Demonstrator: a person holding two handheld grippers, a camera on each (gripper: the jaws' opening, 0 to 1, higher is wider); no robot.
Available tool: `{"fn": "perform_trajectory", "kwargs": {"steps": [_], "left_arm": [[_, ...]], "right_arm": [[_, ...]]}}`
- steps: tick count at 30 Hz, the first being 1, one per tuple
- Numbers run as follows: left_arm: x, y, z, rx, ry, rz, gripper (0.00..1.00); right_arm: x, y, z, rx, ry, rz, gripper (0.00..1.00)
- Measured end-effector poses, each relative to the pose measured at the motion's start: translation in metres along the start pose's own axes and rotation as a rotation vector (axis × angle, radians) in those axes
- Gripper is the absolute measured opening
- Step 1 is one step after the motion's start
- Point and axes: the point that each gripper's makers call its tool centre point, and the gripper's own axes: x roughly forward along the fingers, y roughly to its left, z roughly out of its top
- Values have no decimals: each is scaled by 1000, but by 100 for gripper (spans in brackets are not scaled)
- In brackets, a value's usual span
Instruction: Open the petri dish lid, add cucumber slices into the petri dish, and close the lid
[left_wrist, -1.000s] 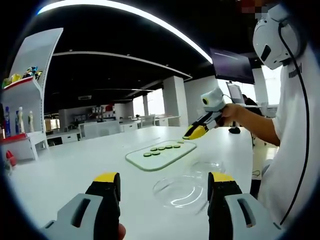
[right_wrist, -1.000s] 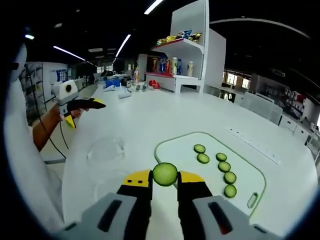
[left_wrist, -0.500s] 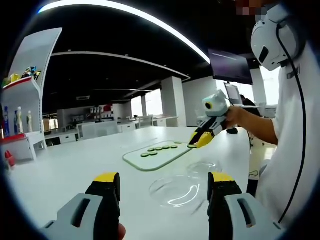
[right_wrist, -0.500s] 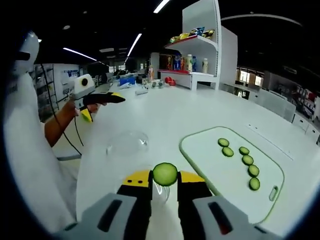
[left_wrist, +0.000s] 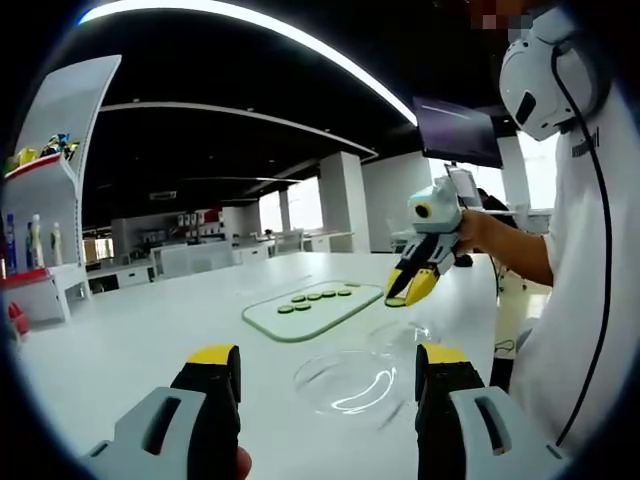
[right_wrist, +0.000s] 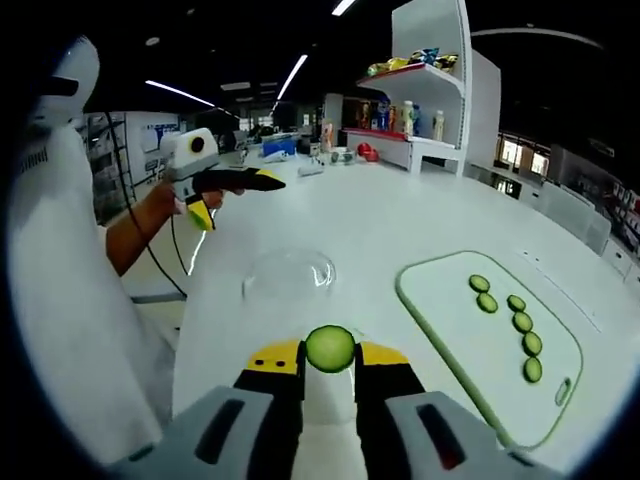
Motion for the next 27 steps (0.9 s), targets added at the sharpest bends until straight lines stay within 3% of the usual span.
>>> {"fn": "perform_trajectory", "kwargs": {"steps": [9, 27], "left_arm": [[0, -1, -2, -2, 2, -1, 71], [0, 1, -3, -5, 2, 5, 71]], "right_arm": [[8, 8, -14, -21, 65, 21, 20], [17, 7, -28, 6, 104, 32, 20]]}}
